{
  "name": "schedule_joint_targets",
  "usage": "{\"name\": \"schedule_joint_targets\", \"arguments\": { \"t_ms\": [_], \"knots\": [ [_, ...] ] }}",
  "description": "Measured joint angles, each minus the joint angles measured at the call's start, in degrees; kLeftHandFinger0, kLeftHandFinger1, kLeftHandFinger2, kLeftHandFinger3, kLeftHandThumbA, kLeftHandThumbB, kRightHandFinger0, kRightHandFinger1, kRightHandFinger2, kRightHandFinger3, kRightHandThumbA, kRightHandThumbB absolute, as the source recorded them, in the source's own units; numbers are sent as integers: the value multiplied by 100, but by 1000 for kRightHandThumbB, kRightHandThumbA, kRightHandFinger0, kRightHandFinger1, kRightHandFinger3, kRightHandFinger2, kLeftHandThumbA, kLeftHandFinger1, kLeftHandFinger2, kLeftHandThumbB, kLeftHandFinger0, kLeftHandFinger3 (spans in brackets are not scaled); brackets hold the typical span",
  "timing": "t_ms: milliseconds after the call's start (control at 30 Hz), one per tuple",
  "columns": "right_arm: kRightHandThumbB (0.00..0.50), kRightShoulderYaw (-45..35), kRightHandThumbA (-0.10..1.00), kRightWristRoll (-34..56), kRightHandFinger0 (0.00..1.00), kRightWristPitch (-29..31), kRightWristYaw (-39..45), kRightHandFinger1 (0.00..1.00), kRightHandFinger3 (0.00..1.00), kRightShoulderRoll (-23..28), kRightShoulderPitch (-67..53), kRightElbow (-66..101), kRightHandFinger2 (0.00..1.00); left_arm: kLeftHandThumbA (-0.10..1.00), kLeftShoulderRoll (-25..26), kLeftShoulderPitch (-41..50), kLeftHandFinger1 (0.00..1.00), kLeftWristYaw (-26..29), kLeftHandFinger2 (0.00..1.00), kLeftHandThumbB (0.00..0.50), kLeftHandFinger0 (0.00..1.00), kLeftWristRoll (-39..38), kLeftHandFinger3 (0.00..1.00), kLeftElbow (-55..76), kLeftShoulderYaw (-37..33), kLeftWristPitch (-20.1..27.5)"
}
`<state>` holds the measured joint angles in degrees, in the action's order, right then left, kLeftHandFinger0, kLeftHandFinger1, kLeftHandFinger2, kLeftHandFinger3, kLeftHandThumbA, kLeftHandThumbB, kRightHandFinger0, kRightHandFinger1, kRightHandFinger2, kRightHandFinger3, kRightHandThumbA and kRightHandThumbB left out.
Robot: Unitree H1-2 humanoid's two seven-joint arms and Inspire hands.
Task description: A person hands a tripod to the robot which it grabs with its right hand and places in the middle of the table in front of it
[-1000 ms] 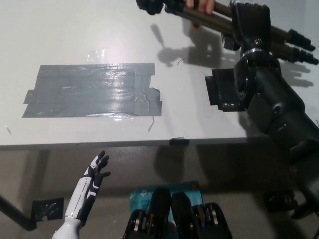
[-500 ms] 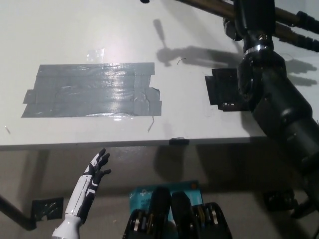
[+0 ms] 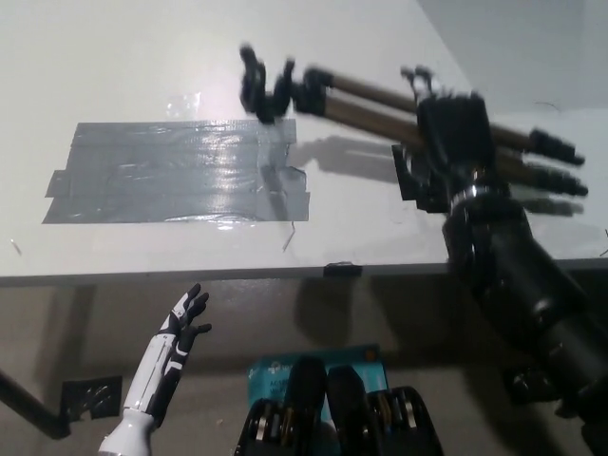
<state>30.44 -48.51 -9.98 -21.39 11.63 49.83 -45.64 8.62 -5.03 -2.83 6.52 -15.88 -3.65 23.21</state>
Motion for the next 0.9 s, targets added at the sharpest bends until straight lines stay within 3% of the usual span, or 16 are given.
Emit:
{"name": "schedule_joint_targets", "arguments": {
  "t_ms": [33, 67, 100, 133, 167, 200, 233, 267, 333, 400, 533, 633, 800, 900],
  "knots": [
    [238, 27, -100, -15, 0, 73, -10, 398, 760, 6, 4, -201, 783, 990, -1, -3, 1000, 0, 1000, 256, 873, 3, 1000, 0, -1, 4],
    [223, 40, -100, -45, 46, 118, -41, 442, 817, 13, 19, -382, 850, 989, 0, -3, 1000, 0, 1000, 256, 873, 6, 1000, 0, -1, 6],
    [211, 40, 41, -57, 266, 166, -91, 644, 966, 21, 43, -528, 990, 988, 1, 0, 1000, 0, 1000, 256, 874, 6, 1000, 0, -1, 6],
    [329, 36, 359, -57, 665, 216, -125, 1000, 1000, 21, 89, -673, 1000, 989, 3, 3, 1000, 0, 1000, 257, 875, 6, 1000, 0, -1, 5],
    [320, 28, 422, -55, 918, 264, -132, 1000, 1000, 23, 146, -800, 1000, 989, 4, 3, 1000, -1, 1000, 257, 876, 6, 1000, 0, -1, 5],
    [364, -4, 509, -15, 1000, 338, -79, 1000, 1000, 30, 227, -962, 1000, 990, 4, 2, 1000, -1, 1000, 258, 875, 8, 1000, 1, -1, 5],
    [386, -42, 553, 45, 1000, 407, 3, 1000, 1000, 41, 261, -1059, 1000, 991, 4, 2, 1000, -1, 1000, 258, 875, 10, 1000, 1, -2, 5],
    [460, -54, 623, 63, 1000, 435, 44, 1000, 1000, 49, 273, -1089, 1000, 994, 4, 2, 1000, -1, 1000, 267, 877, 12, 1000, 1, -2, 5],
    [494, -101, 648, 163, 1000, 548, 309, 1000, 1000, 111, 276, -1116, 1000, 998, 4, 3, 1000, 0, 1000, 270, 877, 14, 1000, -1, -2, 2],
    [500, -141, 717, 263, 1000, 602, 547, 1000, 1000, 157, 273, -1025, 1000, 1000, 3, -1, 1000, 0, 1000, 273, 877, 14, 1000, -2, -2, -2],
    [500, -196, 700, 399, 1000, 597, 922, 1000, 1000, 259, 222, -675, 1000, 1000, 2, -3, 1000, 0, 1000, 281, 878, 14, 1000, -9, -2, -10],
    [500, -293, 792, 628, 1000, 580, 1369, 1000, 1000, 356, 82, -202, 1000, 1000, 2, -2, 1000, 0, 1000, 273, 881, 14, 1000, -16, -2, -13],
    [500, -437, 765, 1056, 1000, 540, 1963, 1000, 1000, 516, -81, 448, 1000, 1000, 2, -2, 1000, 0, 1000, 283, 887, 13, 1000, -23, -1, -17],
    [500, -568, 813, 1433, 1000, 504, 2312, 1000, 1000, 630, -185, 934, 1000, 1000, 2, -3, 1000, 0, 1000, 290, 889, 13, 1000, -25, -1, -21]
  ]
}}
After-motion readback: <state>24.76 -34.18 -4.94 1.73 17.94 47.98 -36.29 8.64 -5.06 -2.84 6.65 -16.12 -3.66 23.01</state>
